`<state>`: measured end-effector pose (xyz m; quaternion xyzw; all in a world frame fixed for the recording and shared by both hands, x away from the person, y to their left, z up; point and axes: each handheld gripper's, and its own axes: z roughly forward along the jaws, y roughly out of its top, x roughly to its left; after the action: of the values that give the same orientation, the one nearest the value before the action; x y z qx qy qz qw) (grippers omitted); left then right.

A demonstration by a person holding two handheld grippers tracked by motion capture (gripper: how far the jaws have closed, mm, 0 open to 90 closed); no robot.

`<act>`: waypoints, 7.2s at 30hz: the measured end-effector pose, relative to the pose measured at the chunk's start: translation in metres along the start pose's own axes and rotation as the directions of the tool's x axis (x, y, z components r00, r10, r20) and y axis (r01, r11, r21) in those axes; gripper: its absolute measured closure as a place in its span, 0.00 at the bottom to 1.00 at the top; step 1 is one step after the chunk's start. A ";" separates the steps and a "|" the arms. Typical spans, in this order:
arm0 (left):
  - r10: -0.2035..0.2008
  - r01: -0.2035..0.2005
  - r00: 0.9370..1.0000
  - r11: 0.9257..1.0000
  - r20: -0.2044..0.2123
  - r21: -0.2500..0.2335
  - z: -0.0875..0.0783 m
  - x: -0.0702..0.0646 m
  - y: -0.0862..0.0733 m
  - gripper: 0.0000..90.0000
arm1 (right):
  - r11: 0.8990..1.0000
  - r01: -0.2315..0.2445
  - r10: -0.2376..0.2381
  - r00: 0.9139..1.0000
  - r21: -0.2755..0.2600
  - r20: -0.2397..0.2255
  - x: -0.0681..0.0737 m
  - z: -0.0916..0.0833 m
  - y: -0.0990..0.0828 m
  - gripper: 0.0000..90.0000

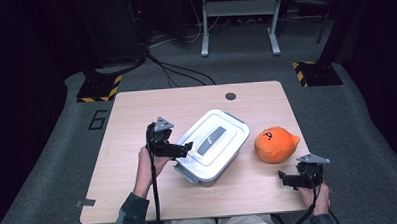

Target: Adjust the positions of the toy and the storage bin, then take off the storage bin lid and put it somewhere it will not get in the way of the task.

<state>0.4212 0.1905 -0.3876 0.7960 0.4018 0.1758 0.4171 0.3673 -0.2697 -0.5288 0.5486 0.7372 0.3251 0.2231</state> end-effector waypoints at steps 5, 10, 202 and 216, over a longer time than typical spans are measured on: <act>0.025 -0.025 1.000 1.000 0.010 0.008 0.004 -0.008 0.007 0.00 | 1.000 0.012 -0.013 1.000 0.009 0.020 0.002 0.001 0.000 0.00; 0.044 -0.045 0.999 0.999 0.022 0.030 0.010 -0.014 0.014 0.00 | 1.000 0.006 -0.007 1.000 0.009 0.023 0.002 0.001 0.000 0.00; -0.099 0.080 0.951 0.994 -0.293 -0.077 -0.071 0.073 -0.032 0.74 | 1.000 -0.001 0.001 0.999 0.000 0.036 0.002 0.000 0.000 0.03; -0.128 0.113 0.941 0.991 -0.315 -0.065 -0.063 0.084 -0.052 0.74 | 1.000 -0.001 0.001 0.999 0.000 0.036 0.002 0.000 0.000 0.03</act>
<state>0.4087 0.3069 -0.3965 0.7214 0.5076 0.2852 0.3750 0.3668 -0.2677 -0.5290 0.5548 0.7328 0.3154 0.2361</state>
